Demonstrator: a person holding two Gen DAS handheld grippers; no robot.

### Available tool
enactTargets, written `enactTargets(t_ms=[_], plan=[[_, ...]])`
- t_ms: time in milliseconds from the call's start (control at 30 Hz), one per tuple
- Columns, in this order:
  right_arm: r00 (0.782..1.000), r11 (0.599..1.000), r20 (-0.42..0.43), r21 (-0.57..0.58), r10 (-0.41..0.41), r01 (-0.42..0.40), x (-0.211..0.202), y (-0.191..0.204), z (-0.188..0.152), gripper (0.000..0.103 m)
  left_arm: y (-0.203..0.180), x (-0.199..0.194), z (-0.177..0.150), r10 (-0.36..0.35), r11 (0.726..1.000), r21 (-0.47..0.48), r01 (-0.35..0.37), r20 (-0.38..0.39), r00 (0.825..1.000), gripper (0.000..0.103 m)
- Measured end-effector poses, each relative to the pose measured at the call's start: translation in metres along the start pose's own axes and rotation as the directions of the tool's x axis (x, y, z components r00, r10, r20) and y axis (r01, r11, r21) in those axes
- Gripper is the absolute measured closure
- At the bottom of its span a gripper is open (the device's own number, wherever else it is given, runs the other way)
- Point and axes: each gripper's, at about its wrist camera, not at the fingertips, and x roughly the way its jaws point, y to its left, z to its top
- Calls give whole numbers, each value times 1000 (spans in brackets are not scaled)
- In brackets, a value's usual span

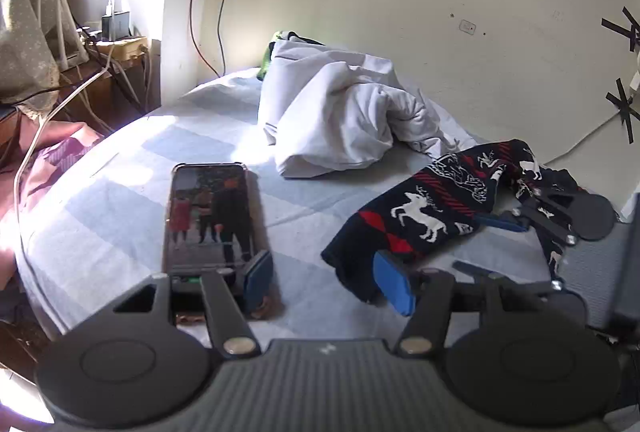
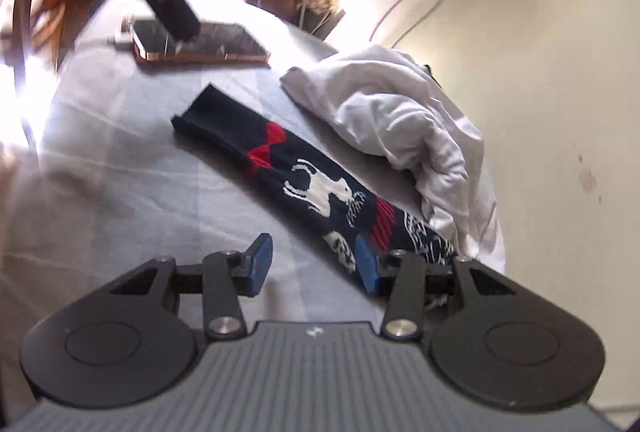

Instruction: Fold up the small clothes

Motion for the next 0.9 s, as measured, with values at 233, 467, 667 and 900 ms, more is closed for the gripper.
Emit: enactTargets(t_ms=[233, 467, 667, 900], plan=[[988, 993, 98, 8, -118, 118, 31, -45, 36, 94, 24, -10, 12, 55, 997, -58, -54, 30, 998, 44], [902, 716, 70, 635, -426, 289, -68, -283, -23, 94, -34, 36, 47, -44, 999, 28, 43, 35, 998, 44], [864, 222, -145, 934, -482, 280, -136, -377, -204, 94, -142, 112, 84, -240, 961, 144, 235, 22, 970, 32], [942, -122, -172, 982, -289, 142, -98, -344, -336, 90, -276, 258, 115, -336, 918, 151, 368, -200, 920, 21]])
